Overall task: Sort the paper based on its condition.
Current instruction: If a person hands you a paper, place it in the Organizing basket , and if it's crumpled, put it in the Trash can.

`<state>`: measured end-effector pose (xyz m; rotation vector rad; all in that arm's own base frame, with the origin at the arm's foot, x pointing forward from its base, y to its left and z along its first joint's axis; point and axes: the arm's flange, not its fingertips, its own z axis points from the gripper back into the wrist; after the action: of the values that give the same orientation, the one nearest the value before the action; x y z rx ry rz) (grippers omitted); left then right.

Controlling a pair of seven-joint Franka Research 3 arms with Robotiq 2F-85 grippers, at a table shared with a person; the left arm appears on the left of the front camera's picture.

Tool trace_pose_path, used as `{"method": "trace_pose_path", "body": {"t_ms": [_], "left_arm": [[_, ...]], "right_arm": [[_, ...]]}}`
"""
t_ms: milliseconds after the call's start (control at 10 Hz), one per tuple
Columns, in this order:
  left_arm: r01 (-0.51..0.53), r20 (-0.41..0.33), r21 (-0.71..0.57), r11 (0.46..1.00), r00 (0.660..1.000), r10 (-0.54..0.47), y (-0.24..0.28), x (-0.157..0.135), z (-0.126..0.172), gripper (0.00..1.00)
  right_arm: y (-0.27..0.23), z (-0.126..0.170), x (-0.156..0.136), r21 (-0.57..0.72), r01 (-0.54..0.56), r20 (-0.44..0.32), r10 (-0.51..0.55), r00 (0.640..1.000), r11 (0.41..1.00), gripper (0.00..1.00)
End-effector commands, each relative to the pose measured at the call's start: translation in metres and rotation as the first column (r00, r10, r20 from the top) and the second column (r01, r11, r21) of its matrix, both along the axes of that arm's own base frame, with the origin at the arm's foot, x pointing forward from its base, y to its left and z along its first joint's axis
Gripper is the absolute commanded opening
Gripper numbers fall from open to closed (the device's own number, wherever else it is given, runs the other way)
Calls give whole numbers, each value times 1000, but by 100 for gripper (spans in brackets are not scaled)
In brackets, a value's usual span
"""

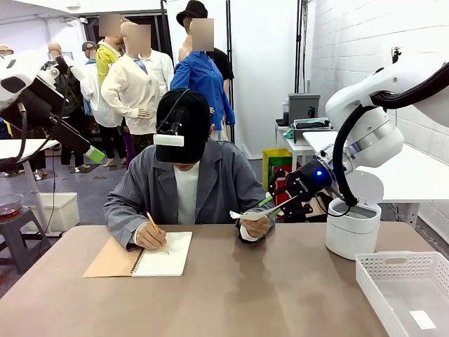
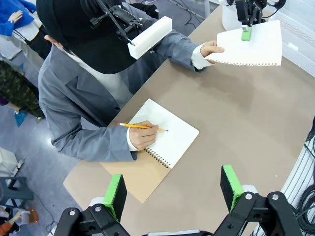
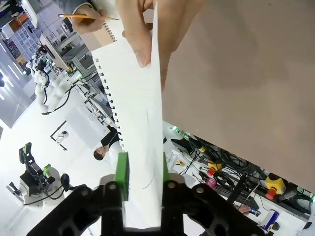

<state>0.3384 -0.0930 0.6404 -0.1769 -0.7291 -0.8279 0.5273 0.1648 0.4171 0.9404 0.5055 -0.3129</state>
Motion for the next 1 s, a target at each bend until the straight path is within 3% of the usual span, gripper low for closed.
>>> {"method": "trace_pose_path", "body": {"t_ms": [0,600,900], "left_arm": [[2,-11,-7,1000,1000,-2,0,-1,0,100],[2,-11,-7,1000,1000,-2,0,-1,0,100],[2,-11,-7,1000,1000,-2,0,-1,0,100]], "right_arm": [[1,-2,3,45,-1,-4,1,1000,999,0],[1,-1,-1,45,-36,18,35,999,998,0],[5,23,-20,10,-66,98,65,993,998,0]]}}
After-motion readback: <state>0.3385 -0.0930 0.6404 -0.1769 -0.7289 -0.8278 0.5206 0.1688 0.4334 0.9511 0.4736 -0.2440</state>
